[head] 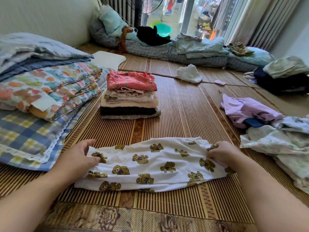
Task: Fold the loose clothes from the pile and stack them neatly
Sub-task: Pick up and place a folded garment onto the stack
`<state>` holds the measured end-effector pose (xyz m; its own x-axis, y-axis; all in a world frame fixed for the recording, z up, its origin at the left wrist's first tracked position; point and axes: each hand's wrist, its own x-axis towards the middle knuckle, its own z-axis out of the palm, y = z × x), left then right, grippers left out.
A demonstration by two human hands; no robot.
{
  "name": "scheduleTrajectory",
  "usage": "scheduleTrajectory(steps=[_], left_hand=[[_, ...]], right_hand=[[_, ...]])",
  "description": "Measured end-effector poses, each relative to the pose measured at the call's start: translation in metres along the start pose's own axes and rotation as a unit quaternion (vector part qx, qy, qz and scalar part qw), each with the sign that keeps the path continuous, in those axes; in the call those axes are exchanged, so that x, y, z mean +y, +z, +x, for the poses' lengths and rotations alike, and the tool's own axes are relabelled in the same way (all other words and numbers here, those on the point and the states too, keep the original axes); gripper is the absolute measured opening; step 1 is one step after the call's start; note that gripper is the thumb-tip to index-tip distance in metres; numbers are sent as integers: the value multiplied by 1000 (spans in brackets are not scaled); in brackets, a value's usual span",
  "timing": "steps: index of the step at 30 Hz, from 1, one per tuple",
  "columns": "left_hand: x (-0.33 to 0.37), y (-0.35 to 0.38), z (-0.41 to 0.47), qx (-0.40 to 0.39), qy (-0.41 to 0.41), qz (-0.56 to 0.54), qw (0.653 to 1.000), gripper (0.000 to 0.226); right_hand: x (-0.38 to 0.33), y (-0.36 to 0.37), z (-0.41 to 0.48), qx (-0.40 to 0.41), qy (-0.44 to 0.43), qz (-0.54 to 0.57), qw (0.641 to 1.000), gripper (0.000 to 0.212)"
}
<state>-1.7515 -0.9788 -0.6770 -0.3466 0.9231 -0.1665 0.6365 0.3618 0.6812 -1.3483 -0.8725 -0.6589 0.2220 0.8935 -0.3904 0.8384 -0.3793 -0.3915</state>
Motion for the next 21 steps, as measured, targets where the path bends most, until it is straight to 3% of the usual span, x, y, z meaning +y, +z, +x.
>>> scheduleTrajectory(steps=[4, 8, 10, 13, 17, 21], left_hand=[[7, 5, 0, -12, 24, -13, 1000, 66], [14, 16, -2, -38, 52, -1, 998, 68], [14, 17, -3, -37, 52, 4, 998, 67], [15, 16, -5, -37, 50, 3, 998, 65], [14, 17, -5, -33, 53, 8, 998, 64], [12, 19, -4, -30, 51, -10, 998, 63]], right_hand=[[13, -31, 2, 57, -15, 33, 998, 22], [35, -39, 3, -35, 38, -16, 999, 57], [40, -33, 10, 11, 8, -8, 1000, 66], [38, -25, 22, 119, -52, -4, 991, 43], [31, -13, 28, 75, -47, -51, 995, 17], [24, -12, 34, 154, -61, -20, 986, 15]])
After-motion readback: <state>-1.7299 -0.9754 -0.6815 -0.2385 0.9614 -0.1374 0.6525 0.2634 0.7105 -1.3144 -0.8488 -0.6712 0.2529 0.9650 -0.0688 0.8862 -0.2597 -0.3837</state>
